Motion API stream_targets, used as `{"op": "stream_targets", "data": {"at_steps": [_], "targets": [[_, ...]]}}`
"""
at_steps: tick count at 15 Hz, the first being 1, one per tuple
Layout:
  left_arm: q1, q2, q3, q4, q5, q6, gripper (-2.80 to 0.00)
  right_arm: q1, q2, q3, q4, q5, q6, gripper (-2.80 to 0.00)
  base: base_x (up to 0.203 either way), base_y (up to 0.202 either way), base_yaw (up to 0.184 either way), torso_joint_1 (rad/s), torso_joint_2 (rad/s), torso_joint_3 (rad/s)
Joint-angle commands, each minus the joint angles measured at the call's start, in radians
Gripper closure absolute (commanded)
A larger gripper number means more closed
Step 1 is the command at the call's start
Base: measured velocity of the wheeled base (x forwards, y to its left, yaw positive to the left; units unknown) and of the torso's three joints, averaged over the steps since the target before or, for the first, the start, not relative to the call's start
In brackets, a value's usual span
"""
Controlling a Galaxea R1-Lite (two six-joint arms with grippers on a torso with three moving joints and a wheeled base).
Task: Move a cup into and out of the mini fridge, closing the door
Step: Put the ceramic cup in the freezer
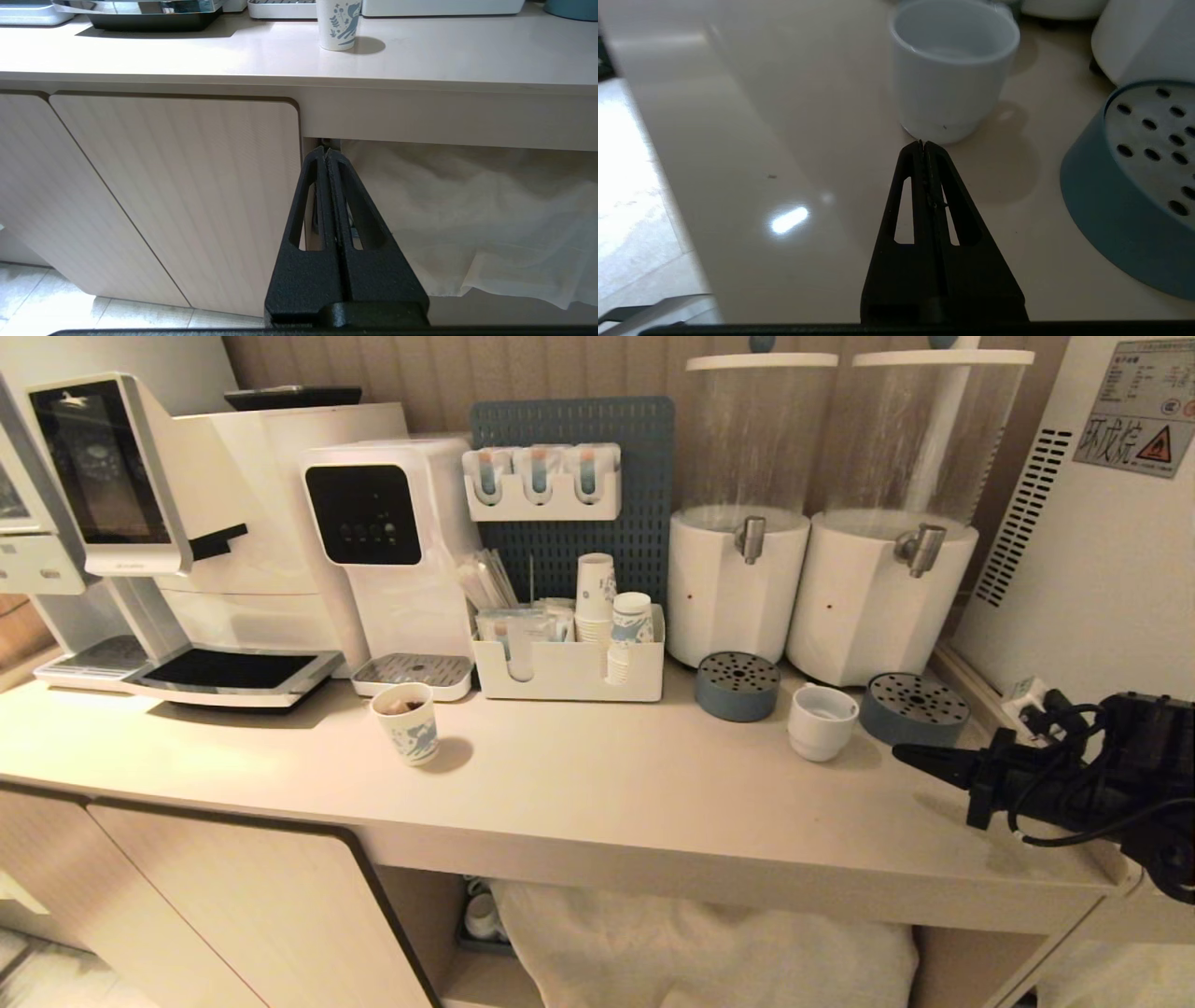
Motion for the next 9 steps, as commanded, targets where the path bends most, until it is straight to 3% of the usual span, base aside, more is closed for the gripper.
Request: {"op": "stream_targets", "data": {"at_steps": [1,4,5,6,9], "targets": [[0.0,0.002,0.002,0.0,-0.002,0.001,0.0,0.03,0.057,-0.029,-0.006,-0.003,-0.004,0.0,0.0,0.0,0.0,0.0,0.0,0.0],[0.0,0.002,0.002,0.0,-0.002,0.001,0.0,0.045,0.105,-0.054,-0.009,-0.021,-0.006,0.0,0.0,0.0,0.0,0.0,0.0,0.0],[0.0,0.002,0.001,0.0,-0.002,0.001,0.0,0.043,0.124,-0.064,-0.009,-0.021,-0.007,-0.6,0.0,0.0,0.0,0.0,0.0,0.0],[0.0,0.002,0.0,0.0,-0.002,0.001,0.0,0.043,0.125,-0.068,-0.008,-0.019,-0.004,-2.8,0.0,0.0,0.0,0.0,0.0,0.0],[0.0,0.002,0.002,0.0,-0.002,0.001,0.0,0.035,0.114,-0.059,-0.007,-0.007,0.003,-2.8,0.0,0.0,0.0,0.0,0.0,0.0]]}}
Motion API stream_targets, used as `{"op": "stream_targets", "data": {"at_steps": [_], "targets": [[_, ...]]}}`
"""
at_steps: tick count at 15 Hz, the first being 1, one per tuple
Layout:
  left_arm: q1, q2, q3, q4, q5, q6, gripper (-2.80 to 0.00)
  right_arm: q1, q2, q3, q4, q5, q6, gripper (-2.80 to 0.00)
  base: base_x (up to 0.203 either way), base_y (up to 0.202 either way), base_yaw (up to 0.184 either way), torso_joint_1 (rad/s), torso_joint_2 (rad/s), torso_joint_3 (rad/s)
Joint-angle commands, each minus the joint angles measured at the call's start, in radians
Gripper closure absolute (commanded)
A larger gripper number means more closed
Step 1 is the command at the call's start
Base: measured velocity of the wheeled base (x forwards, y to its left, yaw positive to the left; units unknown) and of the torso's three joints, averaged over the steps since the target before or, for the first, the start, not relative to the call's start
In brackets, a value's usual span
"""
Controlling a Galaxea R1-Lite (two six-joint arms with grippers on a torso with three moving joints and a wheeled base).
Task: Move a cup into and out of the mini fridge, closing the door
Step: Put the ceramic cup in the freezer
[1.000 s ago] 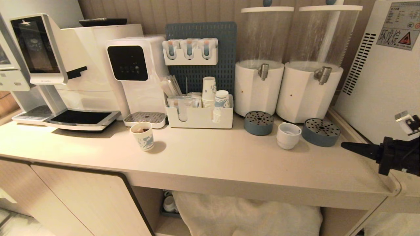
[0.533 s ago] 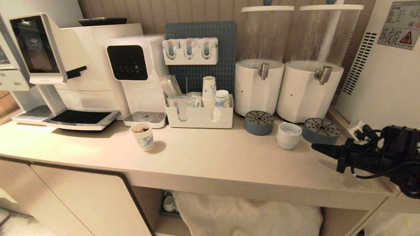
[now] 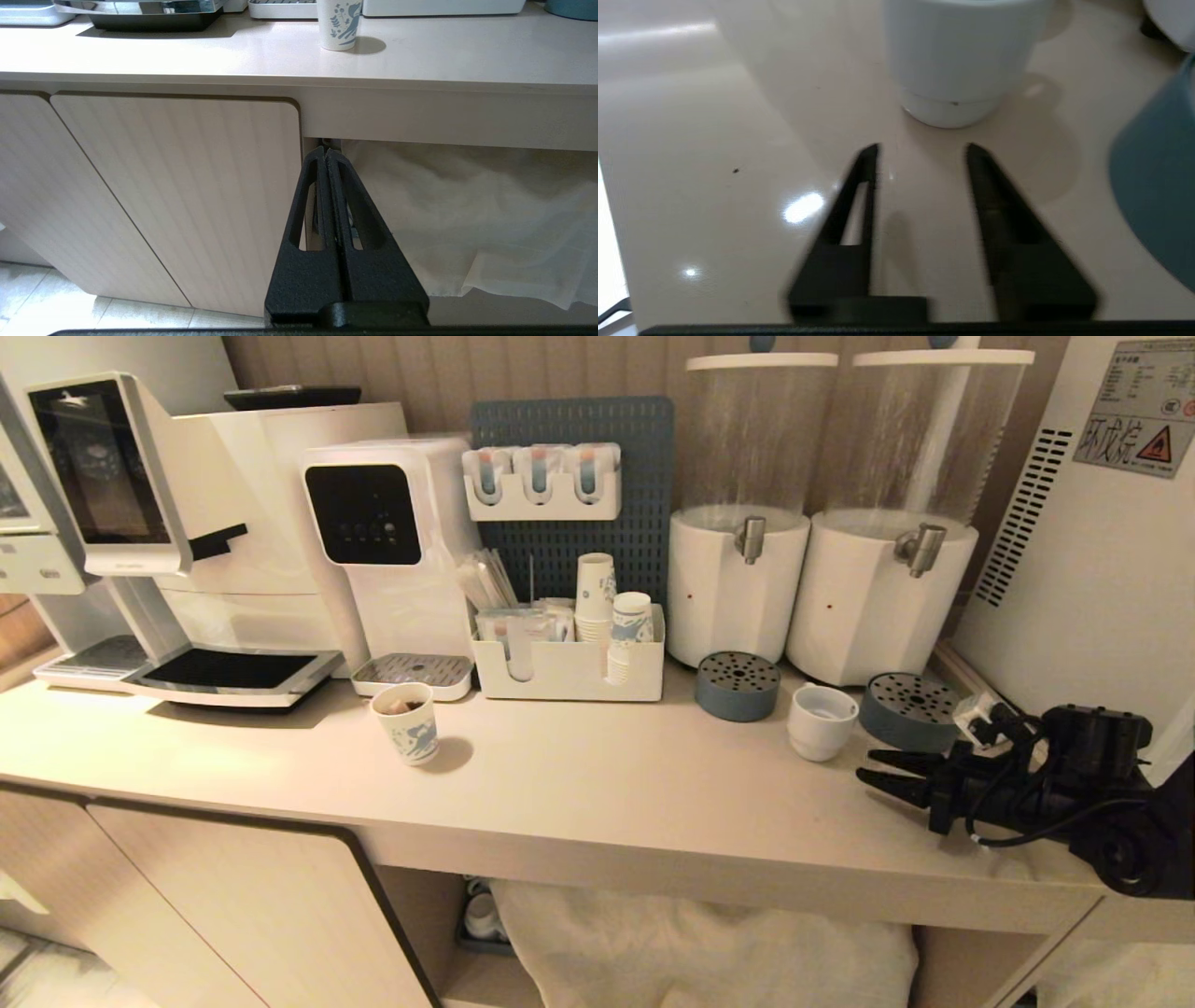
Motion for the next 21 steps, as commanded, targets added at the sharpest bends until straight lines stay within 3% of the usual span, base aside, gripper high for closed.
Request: {"op": "stream_targets", "data": {"at_steps": [1,7,11,21], "targets": [[0.0,0.002,0.001,0.0,0.0,0.0,0.0,-0.005,-0.004,0.004,-0.004,0.007,-0.001,-2.8,0.0,0.0,0.0,0.0,0.0,0.0],[0.0,0.002,0.002,0.0,0.0,0.0,0.0,-0.01,-0.009,-0.003,0.004,0.008,0.003,-2.8,0.0,0.0,0.0,0.0,0.0,0.0],[-0.001,0.002,0.002,0.0,0.0,0.002,0.0,-0.004,-0.027,-0.043,0.005,0.009,0.072,-2.8,0.0,0.0,0.0,0.0,0.0,0.0],[-0.001,0.002,0.002,-0.001,-0.001,0.005,0.0,0.081,0.016,-0.1,0.01,-0.004,0.073,-2.8,0.0,0.0,0.0,0.0,0.0,0.0]]}}
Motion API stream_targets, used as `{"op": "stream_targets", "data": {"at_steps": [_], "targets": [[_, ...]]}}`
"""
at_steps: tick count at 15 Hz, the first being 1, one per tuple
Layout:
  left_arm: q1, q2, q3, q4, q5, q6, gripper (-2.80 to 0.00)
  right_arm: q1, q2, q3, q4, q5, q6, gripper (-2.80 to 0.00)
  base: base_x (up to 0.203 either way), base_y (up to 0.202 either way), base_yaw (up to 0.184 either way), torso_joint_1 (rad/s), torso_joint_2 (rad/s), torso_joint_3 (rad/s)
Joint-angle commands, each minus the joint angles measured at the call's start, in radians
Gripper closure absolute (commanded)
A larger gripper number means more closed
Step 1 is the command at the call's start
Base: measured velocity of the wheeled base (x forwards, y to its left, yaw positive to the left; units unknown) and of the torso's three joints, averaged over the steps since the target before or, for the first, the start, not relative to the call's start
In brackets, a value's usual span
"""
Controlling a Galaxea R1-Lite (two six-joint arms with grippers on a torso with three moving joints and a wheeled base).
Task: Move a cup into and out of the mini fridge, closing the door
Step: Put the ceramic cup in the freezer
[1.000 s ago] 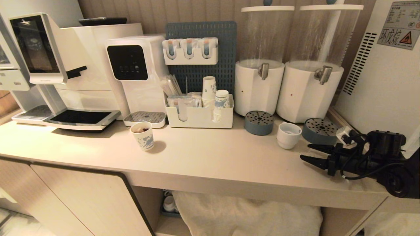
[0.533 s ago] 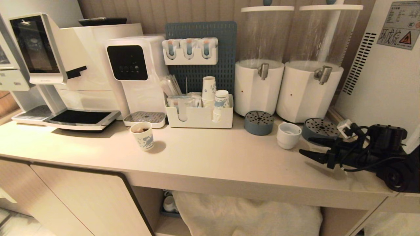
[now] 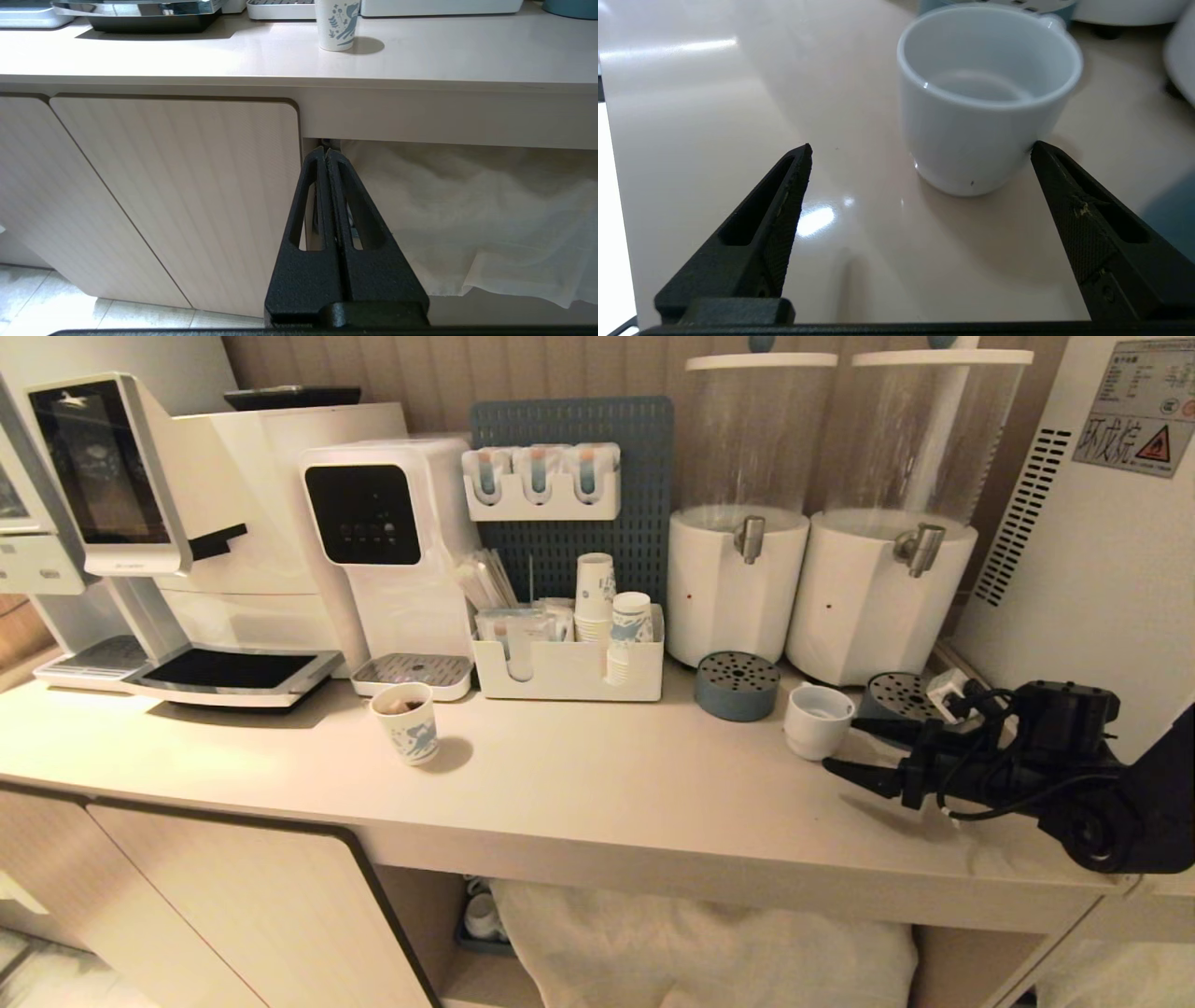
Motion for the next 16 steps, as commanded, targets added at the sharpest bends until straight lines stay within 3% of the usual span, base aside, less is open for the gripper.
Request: {"op": "stream_targets", "data": {"at_steps": [1,16], "targets": [[0.0,0.002,0.002,0.0,0.0,0.0,0.0,0.003,0.019,-0.012,-0.006,0.004,-0.005,-2.8,0.0,0.0,0.0,0.0,0.0,0.0],[0.0,0.002,0.002,-0.001,-0.003,-0.001,0.0,0.038,0.153,-0.288,0.135,-0.074,-0.01,-2.8,0.0,0.0,0.0,0.0,0.0,0.0]]}}
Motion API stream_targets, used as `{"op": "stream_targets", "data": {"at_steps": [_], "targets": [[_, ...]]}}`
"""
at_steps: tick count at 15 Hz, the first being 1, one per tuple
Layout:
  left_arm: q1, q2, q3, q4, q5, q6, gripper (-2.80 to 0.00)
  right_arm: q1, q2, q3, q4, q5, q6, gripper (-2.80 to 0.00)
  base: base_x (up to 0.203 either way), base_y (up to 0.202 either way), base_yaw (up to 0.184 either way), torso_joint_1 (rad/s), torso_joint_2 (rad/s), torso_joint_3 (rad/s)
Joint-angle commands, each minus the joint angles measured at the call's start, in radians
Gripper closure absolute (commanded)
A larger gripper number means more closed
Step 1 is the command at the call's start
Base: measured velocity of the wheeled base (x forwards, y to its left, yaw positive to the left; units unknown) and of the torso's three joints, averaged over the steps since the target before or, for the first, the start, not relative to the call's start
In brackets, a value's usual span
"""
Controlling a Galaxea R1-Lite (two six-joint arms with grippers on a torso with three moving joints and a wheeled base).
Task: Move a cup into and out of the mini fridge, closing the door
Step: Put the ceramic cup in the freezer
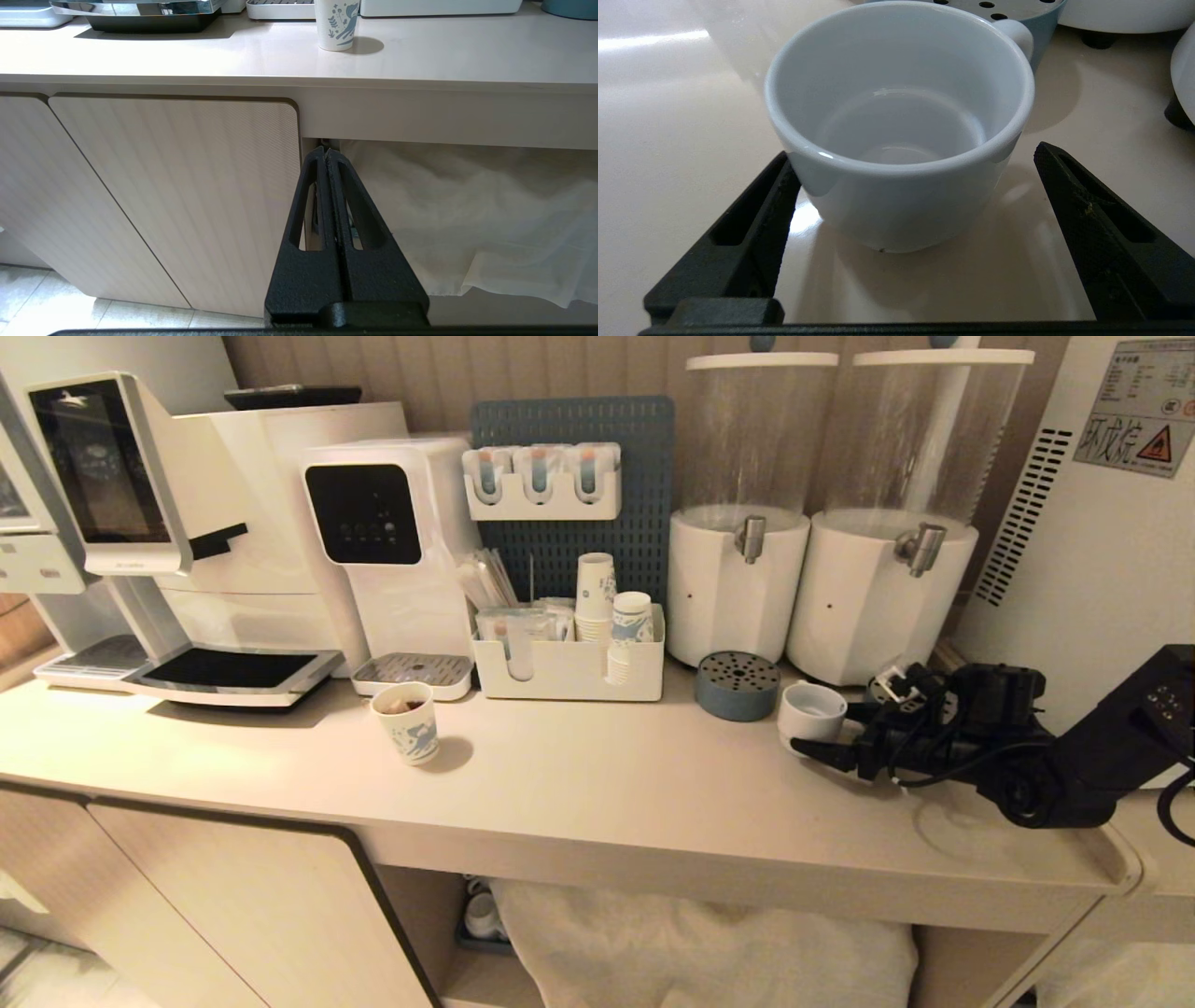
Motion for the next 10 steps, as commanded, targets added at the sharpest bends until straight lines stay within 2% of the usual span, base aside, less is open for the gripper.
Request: {"op": "stream_targets", "data": {"at_steps": [1,10], "targets": [[0.0,0.002,0.002,0.0,-0.001,0.0,0.0,0.005,0.015,-0.014,-0.005,0.003,-0.002,-2.8,0.0,0.0,0.0,0.0,0.0,0.0],[-0.001,0.002,0.002,-0.002,-0.001,0.0,0.0,0.025,0.007,-0.035,0.025,-0.017,-0.003,-2.8,0.0,0.0,0.0,0.0,0.0,0.0]]}}
